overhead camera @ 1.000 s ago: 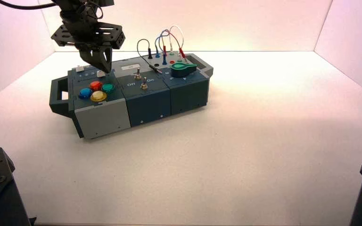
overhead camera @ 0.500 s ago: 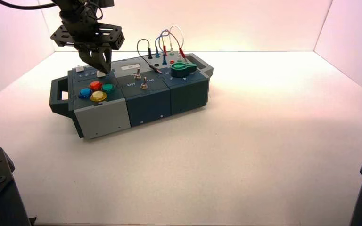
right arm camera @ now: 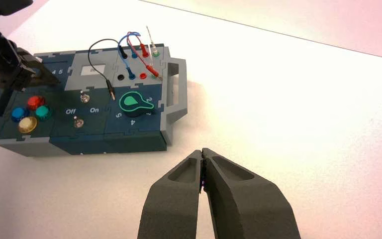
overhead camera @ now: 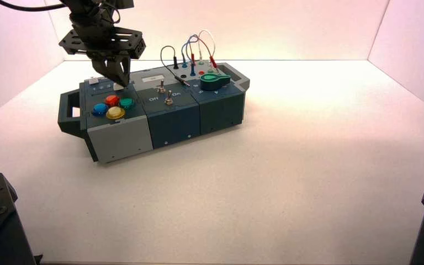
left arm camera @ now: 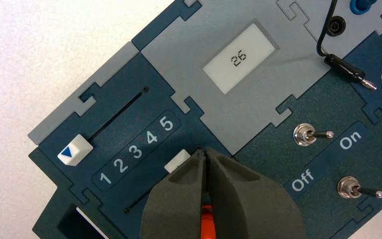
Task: Move the bottom slider to position 4.
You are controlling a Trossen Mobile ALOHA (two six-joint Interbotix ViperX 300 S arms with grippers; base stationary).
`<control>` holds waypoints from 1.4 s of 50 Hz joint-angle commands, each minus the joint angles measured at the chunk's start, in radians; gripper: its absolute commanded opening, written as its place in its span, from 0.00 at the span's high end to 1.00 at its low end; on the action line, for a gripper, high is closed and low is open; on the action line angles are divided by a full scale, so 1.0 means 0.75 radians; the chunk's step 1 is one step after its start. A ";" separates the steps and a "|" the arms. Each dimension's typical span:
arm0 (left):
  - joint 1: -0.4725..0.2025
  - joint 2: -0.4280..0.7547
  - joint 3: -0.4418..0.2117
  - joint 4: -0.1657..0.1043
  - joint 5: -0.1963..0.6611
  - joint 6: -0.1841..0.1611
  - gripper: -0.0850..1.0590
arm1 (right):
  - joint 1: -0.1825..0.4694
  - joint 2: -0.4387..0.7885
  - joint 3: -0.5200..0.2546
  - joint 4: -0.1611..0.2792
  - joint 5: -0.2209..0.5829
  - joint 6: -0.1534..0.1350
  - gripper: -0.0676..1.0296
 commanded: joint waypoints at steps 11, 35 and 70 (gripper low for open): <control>0.012 -0.031 0.000 0.006 0.000 0.006 0.95 | 0.000 0.000 -0.033 0.004 -0.008 0.002 0.96; 0.016 -0.031 -0.012 0.008 -0.002 0.004 0.95 | 0.002 0.000 -0.033 0.004 -0.008 0.002 0.96; 0.016 -0.047 -0.014 0.006 0.000 0.004 0.95 | 0.000 0.000 -0.033 0.004 -0.010 0.002 0.96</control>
